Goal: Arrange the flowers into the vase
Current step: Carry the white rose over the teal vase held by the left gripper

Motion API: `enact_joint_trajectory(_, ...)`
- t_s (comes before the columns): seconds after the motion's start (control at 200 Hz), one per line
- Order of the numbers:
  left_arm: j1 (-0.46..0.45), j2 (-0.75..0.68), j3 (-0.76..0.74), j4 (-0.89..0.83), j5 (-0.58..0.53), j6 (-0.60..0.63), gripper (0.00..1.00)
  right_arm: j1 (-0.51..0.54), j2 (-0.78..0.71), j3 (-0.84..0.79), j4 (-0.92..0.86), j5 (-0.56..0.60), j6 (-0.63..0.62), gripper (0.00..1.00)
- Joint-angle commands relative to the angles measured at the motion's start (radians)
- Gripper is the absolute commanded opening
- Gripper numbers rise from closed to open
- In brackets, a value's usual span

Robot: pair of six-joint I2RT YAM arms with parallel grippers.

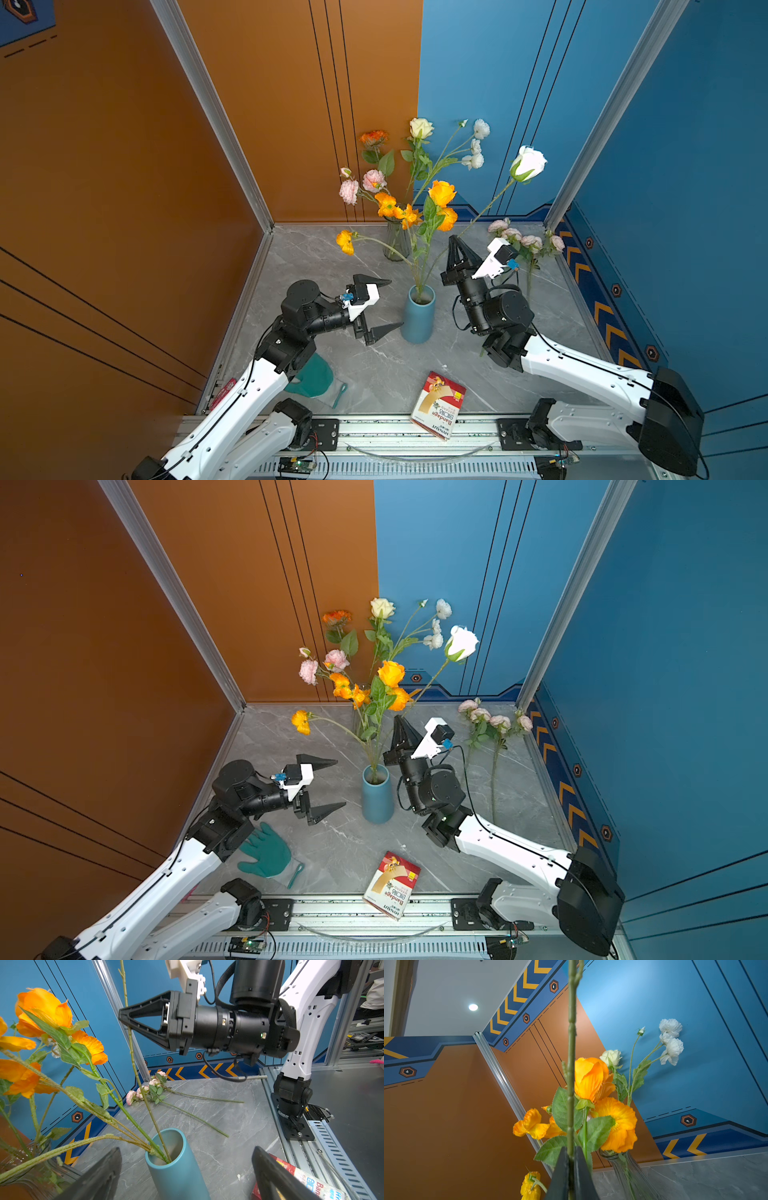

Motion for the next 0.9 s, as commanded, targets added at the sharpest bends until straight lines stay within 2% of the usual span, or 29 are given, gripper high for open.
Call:
enact_joint_trajectory(0.0,0.006,0.004,0.011,0.01,0.029,-0.015,0.98,0.041,0.045,-0.04,0.225,0.101,-0.109,0.0)
enact_joint_trajectory(0.335,0.006,0.007,0.013,0.01,0.035,-0.018,0.98,0.068,0.096,-0.099,0.21,0.174,-0.097,0.0)
enact_joint_trajectory(0.556,0.006,0.01,0.013,0.01,0.035,-0.018,0.98,0.067,0.149,-0.114,0.208,0.18,-0.068,0.02)
enact_joint_trajectory(0.896,0.004,0.014,0.012,0.009,0.037,-0.018,0.98,0.067,0.174,-0.136,0.197,0.178,-0.024,0.14)
